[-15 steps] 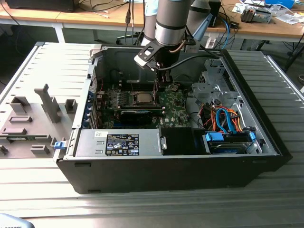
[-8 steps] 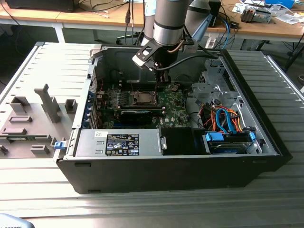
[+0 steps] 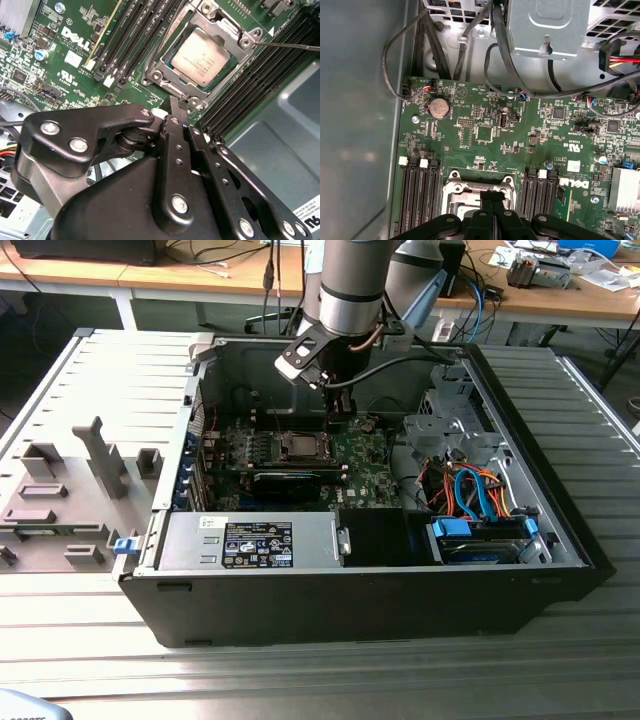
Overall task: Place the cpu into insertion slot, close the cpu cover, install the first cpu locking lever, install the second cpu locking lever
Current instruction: 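Close the cpu cover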
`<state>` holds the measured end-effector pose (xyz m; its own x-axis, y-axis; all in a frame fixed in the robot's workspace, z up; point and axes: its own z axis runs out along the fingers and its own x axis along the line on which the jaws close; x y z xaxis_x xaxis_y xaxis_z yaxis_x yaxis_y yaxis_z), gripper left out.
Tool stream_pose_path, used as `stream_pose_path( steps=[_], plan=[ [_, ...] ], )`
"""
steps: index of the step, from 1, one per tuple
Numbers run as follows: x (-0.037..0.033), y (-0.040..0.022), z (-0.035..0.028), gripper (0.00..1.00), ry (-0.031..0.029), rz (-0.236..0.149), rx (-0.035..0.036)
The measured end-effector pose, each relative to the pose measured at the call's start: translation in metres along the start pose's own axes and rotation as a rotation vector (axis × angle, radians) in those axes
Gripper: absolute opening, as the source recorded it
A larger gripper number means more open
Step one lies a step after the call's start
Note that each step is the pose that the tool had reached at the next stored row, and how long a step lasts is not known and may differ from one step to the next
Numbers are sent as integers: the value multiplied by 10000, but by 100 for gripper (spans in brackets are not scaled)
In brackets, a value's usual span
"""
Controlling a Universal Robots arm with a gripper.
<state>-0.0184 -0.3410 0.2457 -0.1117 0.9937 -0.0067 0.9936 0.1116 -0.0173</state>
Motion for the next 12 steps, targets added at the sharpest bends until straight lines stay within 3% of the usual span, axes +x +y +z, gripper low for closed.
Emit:
stream_pose_path(
  steps=[12],
  plan=[
    [7,-59,8,11,-1,0,0]
  ],
)
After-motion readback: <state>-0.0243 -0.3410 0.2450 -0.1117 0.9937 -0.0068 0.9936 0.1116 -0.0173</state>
